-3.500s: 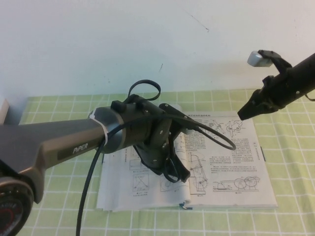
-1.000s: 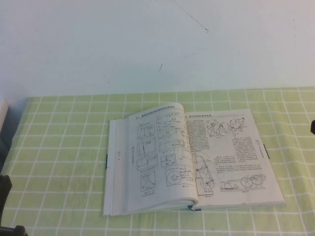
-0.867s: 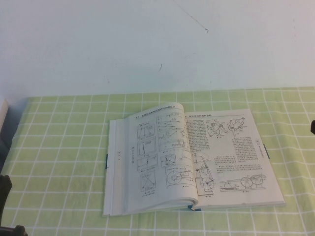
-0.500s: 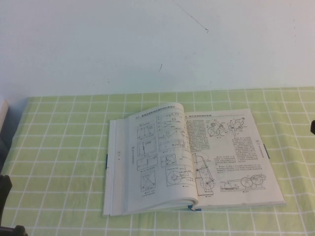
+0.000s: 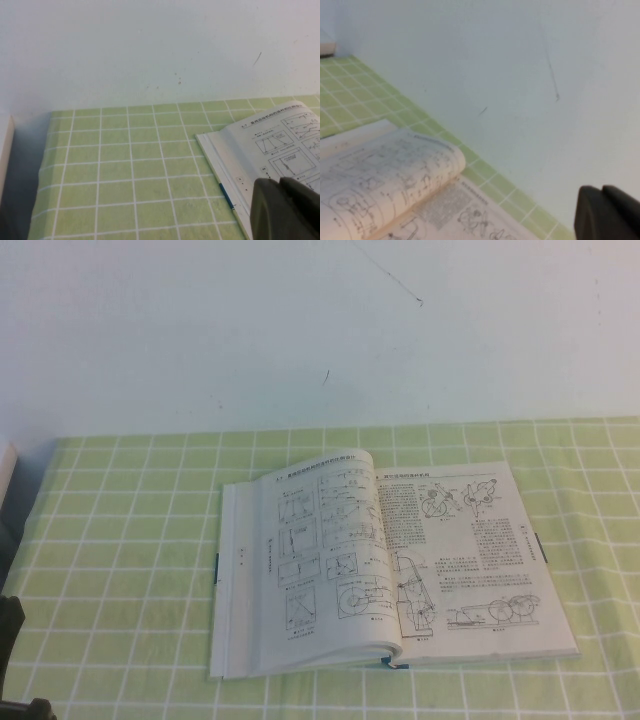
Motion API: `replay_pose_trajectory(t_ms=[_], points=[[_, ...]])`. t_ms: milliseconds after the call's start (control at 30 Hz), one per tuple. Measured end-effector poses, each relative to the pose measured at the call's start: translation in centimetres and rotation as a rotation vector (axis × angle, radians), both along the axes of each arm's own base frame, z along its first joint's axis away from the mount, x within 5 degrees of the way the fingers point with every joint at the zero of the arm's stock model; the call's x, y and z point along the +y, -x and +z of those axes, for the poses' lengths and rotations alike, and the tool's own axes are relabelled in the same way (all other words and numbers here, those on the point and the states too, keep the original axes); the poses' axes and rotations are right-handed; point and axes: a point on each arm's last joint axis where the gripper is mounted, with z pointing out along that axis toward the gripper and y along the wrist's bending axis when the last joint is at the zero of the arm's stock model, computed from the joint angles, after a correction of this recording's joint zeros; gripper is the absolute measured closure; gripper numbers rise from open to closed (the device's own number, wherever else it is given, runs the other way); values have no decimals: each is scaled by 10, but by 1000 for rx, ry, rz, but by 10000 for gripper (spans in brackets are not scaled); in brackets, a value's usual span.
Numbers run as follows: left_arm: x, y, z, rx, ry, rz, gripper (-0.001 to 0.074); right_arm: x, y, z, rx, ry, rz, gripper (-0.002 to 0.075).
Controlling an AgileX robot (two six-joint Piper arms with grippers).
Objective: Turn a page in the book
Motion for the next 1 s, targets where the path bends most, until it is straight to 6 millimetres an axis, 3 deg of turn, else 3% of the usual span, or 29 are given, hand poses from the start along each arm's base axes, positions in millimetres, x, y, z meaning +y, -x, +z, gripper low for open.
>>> replay_pose_trajectory(t_ms=[300,500,767,1000], points=[[0,0,0,0,0,0,738,-7,44,30,-254,13,-68,728],[0,0,0,0,0,0,738,-14,53,35,-303,13,-150,728],[0,0,0,0,0,0,738,-18,55,-5,-173,-54,-199,728],[0,0,0,1,3,1,738,-31,65,-38,-147,-45,-348,728]])
